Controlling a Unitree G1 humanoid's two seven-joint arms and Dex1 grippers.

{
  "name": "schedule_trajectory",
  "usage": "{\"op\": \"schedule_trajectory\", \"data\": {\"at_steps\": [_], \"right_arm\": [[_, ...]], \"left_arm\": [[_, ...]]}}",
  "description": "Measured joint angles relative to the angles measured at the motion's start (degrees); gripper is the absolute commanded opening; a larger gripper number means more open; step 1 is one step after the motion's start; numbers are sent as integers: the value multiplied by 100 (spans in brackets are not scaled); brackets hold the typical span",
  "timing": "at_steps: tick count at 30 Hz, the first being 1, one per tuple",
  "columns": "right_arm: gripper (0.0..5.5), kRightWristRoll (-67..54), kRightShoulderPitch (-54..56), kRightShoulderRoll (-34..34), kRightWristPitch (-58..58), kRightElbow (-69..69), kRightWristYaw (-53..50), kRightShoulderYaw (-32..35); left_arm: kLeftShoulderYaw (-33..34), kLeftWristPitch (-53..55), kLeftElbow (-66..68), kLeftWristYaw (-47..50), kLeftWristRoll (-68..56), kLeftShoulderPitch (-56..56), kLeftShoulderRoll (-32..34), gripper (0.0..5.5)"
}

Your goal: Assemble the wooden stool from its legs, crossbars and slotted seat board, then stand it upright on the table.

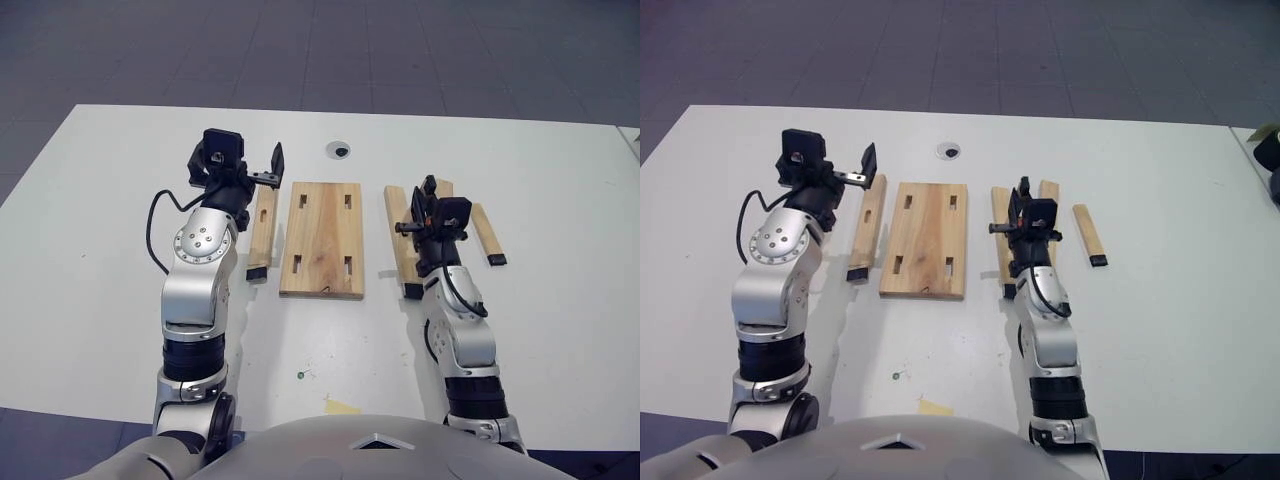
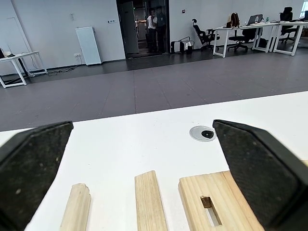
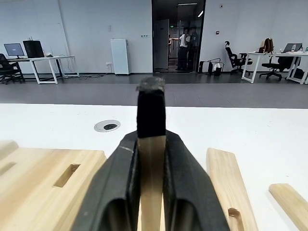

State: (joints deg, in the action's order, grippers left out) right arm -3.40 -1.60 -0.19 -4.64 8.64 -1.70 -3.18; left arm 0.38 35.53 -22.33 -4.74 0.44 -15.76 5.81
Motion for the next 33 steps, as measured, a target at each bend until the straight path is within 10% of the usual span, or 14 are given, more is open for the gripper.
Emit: {"op": "schedule_trajectory", "data": {"at_steps": [8, 33], "right_arm": [[42, -54, -151, 179, 568, -159, -18, 156], [435, -704, 2279, -250, -1627, 1047, 156, 894]], "left_arm": [[-27, -3, 20, -56, -4, 0, 37, 540], [145, -163, 186, 66, -58, 2, 11, 540]]}}
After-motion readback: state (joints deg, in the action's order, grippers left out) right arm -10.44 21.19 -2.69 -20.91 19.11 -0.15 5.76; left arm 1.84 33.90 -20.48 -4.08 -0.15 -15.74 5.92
